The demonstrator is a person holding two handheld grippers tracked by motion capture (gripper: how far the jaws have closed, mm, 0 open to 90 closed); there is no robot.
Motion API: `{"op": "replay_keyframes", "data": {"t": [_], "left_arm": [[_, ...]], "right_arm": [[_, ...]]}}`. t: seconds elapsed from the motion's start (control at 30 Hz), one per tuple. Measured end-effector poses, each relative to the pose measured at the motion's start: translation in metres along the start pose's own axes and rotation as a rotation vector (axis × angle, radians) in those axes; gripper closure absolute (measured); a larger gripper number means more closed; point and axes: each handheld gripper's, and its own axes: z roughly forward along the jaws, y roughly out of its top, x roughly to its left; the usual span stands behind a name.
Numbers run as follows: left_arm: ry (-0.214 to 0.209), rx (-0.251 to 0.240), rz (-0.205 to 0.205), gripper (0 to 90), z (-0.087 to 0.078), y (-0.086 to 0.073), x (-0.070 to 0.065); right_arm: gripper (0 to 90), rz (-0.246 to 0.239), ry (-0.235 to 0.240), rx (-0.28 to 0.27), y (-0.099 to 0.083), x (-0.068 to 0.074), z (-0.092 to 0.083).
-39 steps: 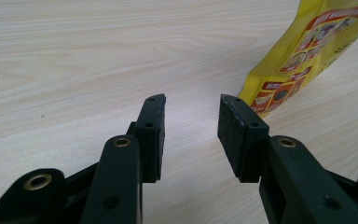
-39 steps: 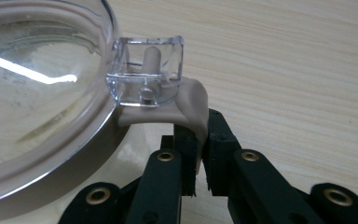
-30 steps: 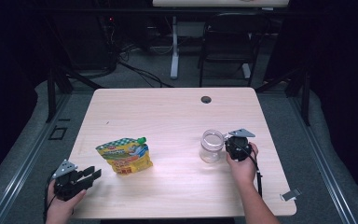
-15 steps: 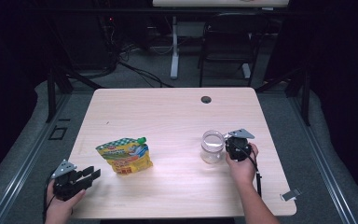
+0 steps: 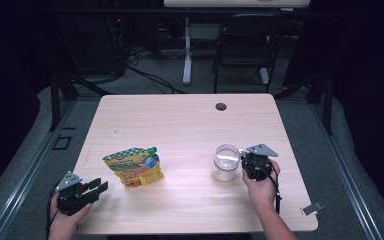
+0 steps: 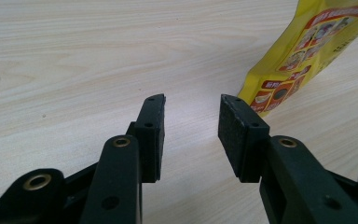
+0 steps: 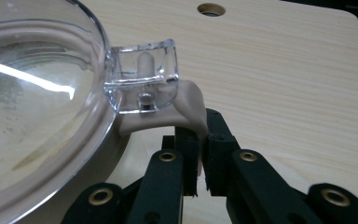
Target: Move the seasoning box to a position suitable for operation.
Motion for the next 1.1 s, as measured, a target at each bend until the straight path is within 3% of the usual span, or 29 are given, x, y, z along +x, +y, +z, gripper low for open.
{"op": "replay_keyframes", "data": {"t": [0.27, 0.57, 0.87, 1.1], "left_arm": [[-0.005, -0.006, 0.0, 61.6, 0.001, 0.0, -0.001], [-0.003, -0.011, -0.004, 61.5, -0.001, -0.001, 0.0], [-0.007, 0.005, 0.006, 61.4, 0.0, -0.001, -0.001], [-0.01, 0.002, 0.008, 61.3, 0.001, 0.001, -0.002]], "right_arm": [[85.8, -0.019, 0.055, 0.007, -0.012, 0.019, -0.016], [85.4, -0.048, 0.079, 0.02, -0.026, 0.035, -0.024], [85.2, -0.055, 0.098, 0.025, -0.035, 0.043, -0.027], [85.2, -0.066, 0.087, 0.029, -0.038, 0.045, -0.027]]}}
